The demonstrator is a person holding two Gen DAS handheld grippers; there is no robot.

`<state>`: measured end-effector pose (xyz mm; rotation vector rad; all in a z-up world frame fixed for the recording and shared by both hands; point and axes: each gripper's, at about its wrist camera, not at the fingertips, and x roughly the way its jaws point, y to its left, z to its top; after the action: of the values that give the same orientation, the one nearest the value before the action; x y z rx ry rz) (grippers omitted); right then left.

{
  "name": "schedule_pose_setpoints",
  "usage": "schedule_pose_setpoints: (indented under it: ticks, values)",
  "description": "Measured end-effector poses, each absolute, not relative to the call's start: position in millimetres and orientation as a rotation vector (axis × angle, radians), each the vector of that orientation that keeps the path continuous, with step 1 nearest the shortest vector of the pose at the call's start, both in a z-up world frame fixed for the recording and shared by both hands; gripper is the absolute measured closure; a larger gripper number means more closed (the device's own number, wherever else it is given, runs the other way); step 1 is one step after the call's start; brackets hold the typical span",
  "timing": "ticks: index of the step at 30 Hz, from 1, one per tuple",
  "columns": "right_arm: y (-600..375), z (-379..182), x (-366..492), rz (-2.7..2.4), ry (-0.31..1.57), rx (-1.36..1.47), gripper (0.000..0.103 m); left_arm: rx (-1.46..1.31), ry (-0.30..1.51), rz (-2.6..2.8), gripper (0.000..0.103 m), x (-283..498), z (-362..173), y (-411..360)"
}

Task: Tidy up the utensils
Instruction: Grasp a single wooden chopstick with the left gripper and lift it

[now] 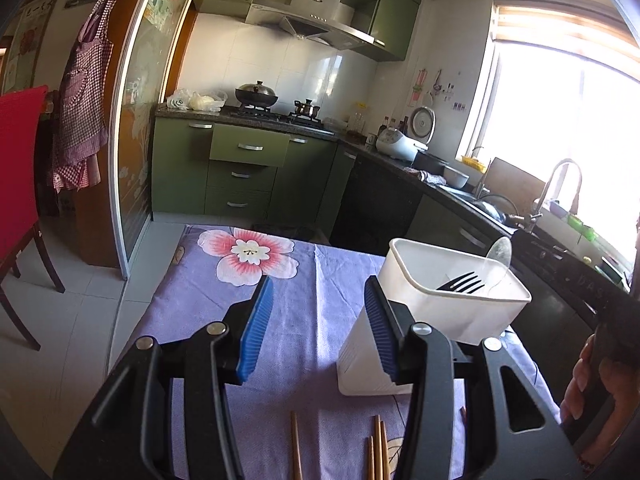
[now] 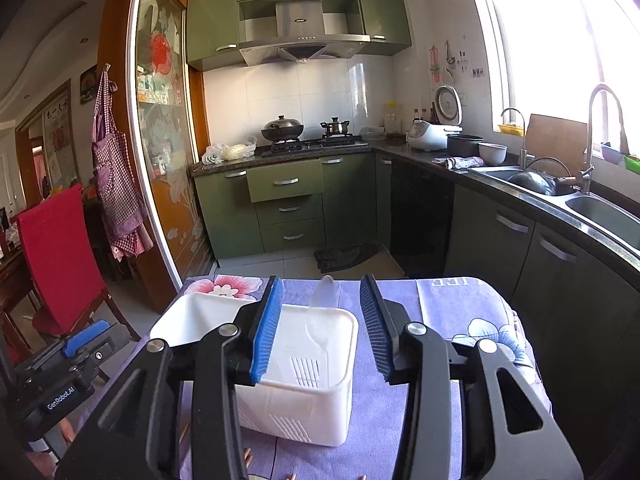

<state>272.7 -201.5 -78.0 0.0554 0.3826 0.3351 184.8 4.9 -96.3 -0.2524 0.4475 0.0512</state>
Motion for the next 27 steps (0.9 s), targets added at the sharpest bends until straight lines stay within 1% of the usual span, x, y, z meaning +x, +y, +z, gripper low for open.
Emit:
schedule_pose_setpoints:
  ticks: [2,3,8,11,15,16,17,18,19,21,25,26,27]
  values:
    - [-212.1,-72.8,256.9,0.332,0.375,0.071,0.062,-0.232,0.514,0.048,0.045,181.3,-95.8,4.7]
    - [-217.9,-69.8,248.1,0.332,0.372,0.081,0.062,-0.227,0.548,0.049,0.044,179.5,-96.7,5.1]
    - [-256.8,-76.7,194.7,0.31,0.408,0.106,0.061,-0.232,0.814,0.041,0.043,178.2,-115.3,17.8]
    - [-283.7,-99.4,169.3,0.279,0.486,0.124,0.06,-0.271,0.966,0.008,0.043,181.1,-136.4,22.9]
    - [-316.3,-133.4,144.3,0.254,0.573,0.19,0.06,-0.221,1.089,-0.012,0.044,186.8,-158.5,9.8]
    - [-321.0,-141.2,138.8,0.251,0.589,0.197,0.06,-0.206,1.116,-0.009,0.046,189.0,-163.5,6.0]
    - [-324.8,-147.0,134.2,0.252,0.6,0.207,0.06,-0.199,1.142,-0.004,0.05,191.0,-168.3,3.0]
    - [-328.3,-151.4,130.6,0.255,0.607,0.215,0.06,-0.192,1.166,-0.004,0.053,193.9,-173.2,1.0]
    - [-330.7,-154.7,128.0,0.258,0.613,0.22,0.06,-0.182,1.186,0.0,0.054,197.0,-176.6,-2.2]
    - [-332.9,-158.3,126.1,0.269,0.622,0.225,0.06,-0.175,1.214,0.014,0.059,201.6,-181.6,-4.4]
    - [-334.7,-160.3,124.0,0.29,0.623,0.232,0.06,-0.149,1.23,0.043,0.061,210.3,-186.8,-7.9]
    - [-335.9,-161.4,122.6,0.292,0.622,0.235,0.06,-0.142,1.235,0.043,0.065,212.8,-187.9,-8.7]
    - [-335.5,-161.2,123.1,0.293,0.623,0.24,0.06,-0.139,1.245,0.041,0.073,215.1,-189.9,-10.0]
